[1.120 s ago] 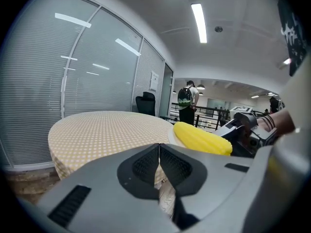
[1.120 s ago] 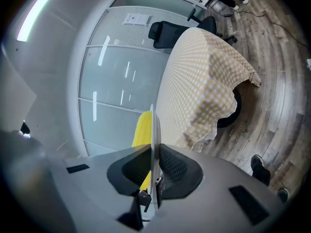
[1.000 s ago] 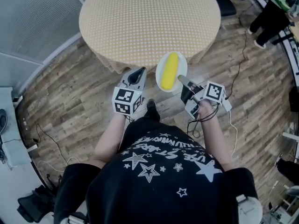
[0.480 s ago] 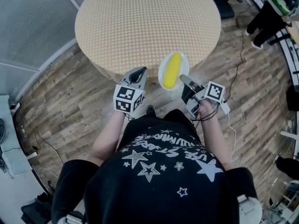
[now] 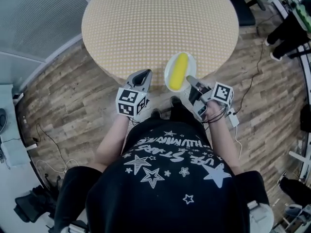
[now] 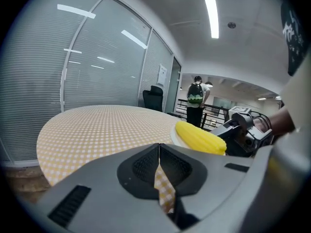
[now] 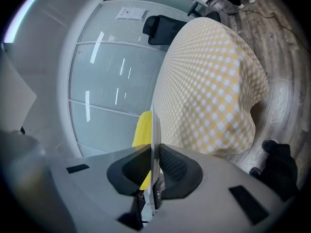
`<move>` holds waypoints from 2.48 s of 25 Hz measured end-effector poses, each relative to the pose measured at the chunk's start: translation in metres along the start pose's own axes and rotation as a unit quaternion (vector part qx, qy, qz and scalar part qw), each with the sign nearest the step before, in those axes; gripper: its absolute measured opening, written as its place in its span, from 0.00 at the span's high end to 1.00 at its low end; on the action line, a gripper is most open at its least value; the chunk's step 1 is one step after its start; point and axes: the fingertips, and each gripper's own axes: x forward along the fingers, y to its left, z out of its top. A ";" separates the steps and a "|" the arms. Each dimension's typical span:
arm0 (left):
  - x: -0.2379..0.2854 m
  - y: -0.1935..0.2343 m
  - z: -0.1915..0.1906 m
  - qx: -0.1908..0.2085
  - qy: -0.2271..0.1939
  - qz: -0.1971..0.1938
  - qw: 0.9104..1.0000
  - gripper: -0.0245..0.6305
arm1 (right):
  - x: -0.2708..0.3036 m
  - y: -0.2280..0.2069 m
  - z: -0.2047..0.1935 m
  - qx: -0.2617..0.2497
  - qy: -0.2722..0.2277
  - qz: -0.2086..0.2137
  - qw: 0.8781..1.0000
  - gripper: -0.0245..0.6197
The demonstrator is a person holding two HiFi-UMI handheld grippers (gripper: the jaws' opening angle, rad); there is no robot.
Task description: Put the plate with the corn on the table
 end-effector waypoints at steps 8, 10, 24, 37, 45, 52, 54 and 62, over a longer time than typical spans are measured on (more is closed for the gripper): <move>0.024 0.009 0.011 -0.036 -0.006 0.052 0.998 0.94 | 0.027 -0.015 0.036 -0.006 0.070 -0.001 0.997 0.90; 0.029 0.012 0.011 -0.037 -0.003 0.060 0.998 0.95 | 0.035 -0.020 0.041 -0.009 0.083 -0.002 0.996 0.90; 0.057 0.023 0.003 -0.053 0.031 0.098 0.993 0.94 | 0.068 -0.051 0.052 -0.020 0.166 -0.031 0.985 0.90; 0.058 0.029 -0.004 -0.070 0.039 0.120 0.990 0.95 | 0.080 -0.061 0.045 -0.061 0.219 -0.066 0.971 0.90; 0.051 0.027 -0.011 -0.085 0.038 0.117 0.989 0.94 | 0.081 -0.069 0.042 -0.108 0.221 -0.120 0.962 0.90; 0.041 0.030 -0.009 -0.086 0.031 0.117 0.989 0.94 | 0.082 -0.067 0.044 -0.126 0.195 -0.130 0.964 0.90; 0.037 0.030 -0.008 -0.087 0.028 0.115 0.989 0.94 | 0.083 -0.068 0.045 -0.134 0.190 -0.140 0.963 0.90; 0.025 0.033 -0.008 -0.082 0.022 0.106 0.991 0.95 | 0.084 -0.063 0.050 -0.145 0.156 -0.139 0.967 0.81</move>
